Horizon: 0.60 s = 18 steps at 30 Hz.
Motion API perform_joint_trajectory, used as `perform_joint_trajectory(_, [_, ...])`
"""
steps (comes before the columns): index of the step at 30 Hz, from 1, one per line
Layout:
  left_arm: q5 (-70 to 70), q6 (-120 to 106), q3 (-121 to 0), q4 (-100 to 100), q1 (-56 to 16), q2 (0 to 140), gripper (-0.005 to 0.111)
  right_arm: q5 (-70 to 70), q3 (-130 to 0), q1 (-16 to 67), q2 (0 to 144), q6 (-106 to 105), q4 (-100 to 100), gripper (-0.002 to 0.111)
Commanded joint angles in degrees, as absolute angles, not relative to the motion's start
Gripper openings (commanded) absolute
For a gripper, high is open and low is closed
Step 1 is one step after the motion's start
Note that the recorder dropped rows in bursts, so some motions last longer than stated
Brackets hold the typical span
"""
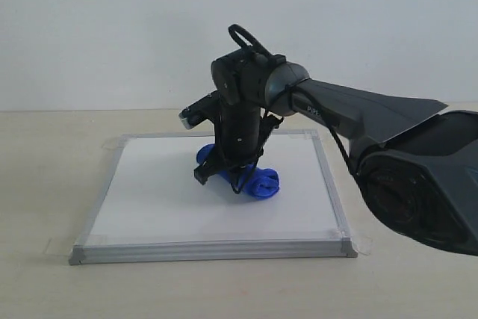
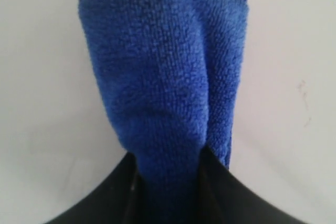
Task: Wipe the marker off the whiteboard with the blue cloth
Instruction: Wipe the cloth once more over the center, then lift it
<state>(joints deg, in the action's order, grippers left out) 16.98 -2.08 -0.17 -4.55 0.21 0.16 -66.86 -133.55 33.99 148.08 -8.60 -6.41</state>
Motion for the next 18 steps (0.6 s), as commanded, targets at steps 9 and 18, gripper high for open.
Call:
perform_joint_trajectory(9, [16.5, -2.2, 0.0, -4.9, 0.0, 0.0, 0.004, -70.0, -132.4, 33.9, 143.5, -11.2, -3.3, 0.0])
perform_joint_trajectory(18, [16.5, -2.2, 0.0, -4.9, 0.0, 0.0, 0.004, -70.0, -129.5, 33.7, 138.3, -6.8, -2.9, 0.0])
